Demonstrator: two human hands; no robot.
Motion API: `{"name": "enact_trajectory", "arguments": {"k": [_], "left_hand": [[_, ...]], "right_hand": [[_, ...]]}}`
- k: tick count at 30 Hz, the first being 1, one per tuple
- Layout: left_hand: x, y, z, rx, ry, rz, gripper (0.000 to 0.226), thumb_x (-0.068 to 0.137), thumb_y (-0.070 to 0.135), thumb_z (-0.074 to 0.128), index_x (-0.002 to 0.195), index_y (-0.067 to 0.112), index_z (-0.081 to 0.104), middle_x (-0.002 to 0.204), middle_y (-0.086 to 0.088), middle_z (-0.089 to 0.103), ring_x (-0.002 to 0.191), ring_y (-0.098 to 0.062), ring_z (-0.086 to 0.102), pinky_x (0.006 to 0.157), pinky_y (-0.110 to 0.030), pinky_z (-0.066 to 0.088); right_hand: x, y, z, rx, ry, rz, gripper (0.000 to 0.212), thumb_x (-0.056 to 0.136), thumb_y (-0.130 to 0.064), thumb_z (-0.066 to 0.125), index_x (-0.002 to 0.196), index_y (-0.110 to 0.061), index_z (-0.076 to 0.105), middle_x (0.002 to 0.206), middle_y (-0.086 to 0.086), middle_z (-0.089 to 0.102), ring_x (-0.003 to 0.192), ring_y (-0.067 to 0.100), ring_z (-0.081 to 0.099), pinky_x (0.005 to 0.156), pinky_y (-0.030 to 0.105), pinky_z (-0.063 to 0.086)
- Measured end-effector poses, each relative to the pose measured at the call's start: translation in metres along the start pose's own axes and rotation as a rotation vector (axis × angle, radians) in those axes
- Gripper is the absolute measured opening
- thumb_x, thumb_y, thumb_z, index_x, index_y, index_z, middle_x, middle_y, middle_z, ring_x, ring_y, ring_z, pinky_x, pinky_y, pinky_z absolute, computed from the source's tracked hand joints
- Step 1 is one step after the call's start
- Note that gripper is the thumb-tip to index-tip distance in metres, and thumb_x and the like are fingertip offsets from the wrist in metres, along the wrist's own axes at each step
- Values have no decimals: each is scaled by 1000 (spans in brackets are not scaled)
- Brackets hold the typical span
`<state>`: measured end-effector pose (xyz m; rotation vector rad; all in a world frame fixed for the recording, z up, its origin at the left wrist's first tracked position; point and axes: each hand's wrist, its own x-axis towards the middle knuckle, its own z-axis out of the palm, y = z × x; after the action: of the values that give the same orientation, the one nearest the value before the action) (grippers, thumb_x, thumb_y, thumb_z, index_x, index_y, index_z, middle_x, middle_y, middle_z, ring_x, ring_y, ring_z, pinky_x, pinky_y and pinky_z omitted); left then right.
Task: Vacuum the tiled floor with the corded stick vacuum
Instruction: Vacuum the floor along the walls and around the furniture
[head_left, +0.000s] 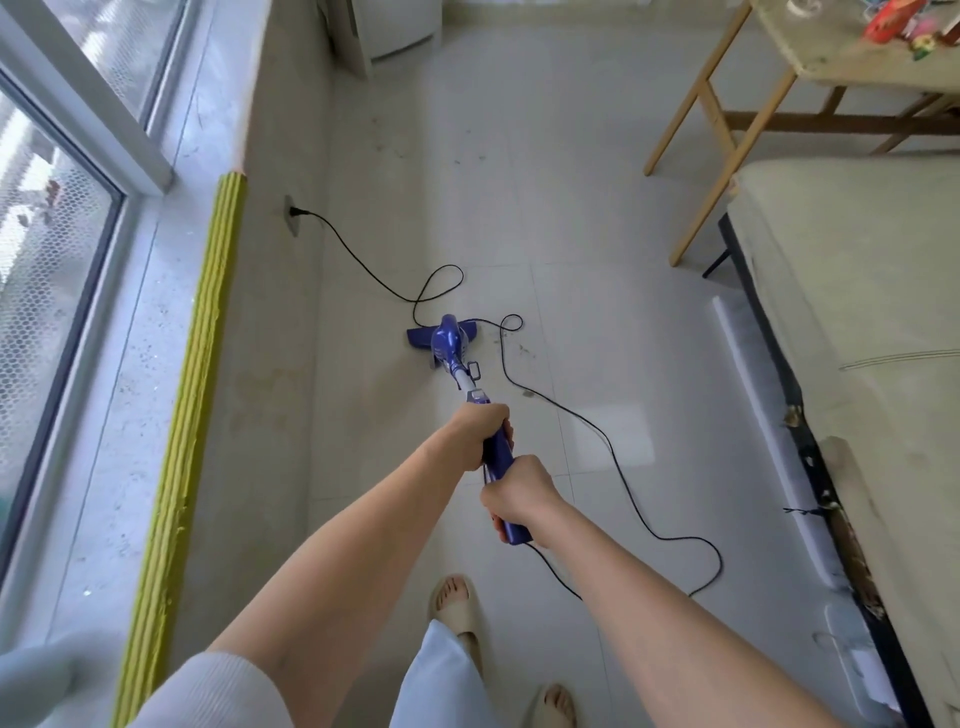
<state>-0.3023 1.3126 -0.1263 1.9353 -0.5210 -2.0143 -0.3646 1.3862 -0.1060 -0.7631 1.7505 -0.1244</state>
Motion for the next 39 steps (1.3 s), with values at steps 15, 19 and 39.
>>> {"name": "enact_trajectory", "arguments": {"k": [15, 19, 39], "left_hand": [[-100, -91, 98, -62, -27, -52, 15, 82, 3, 51, 70, 6, 44, 67, -8, 51, 58, -18, 50, 64, -25, 47], [-112, -109, 115, -88, -43, -86, 18, 85, 5, 53, 71, 8, 43, 65, -5, 48, 56, -16, 47, 57, -24, 44], [-54, -66, 94, -50, 20, -41, 12, 88, 2, 47, 77, 7, 43, 64, -7, 47, 56, -17, 45, 59, -25, 44]], "right_hand": [[-121, 96, -93, -105, -164, -21, 15, 82, 7, 46, 88, -7, 46, 68, 10, 48, 47, 16, 45, 43, 20, 43], [-140, 119, -106, -78, -196, -42, 15, 86, 7, 49, 83, -7, 45, 61, 8, 47, 37, 13, 43, 38, 18, 41], [-53, 90, -79, -90, -97, -31, 31, 83, 3, 47, 113, -5, 48, 73, 10, 55, 50, 16, 53, 44, 23, 46]]}}
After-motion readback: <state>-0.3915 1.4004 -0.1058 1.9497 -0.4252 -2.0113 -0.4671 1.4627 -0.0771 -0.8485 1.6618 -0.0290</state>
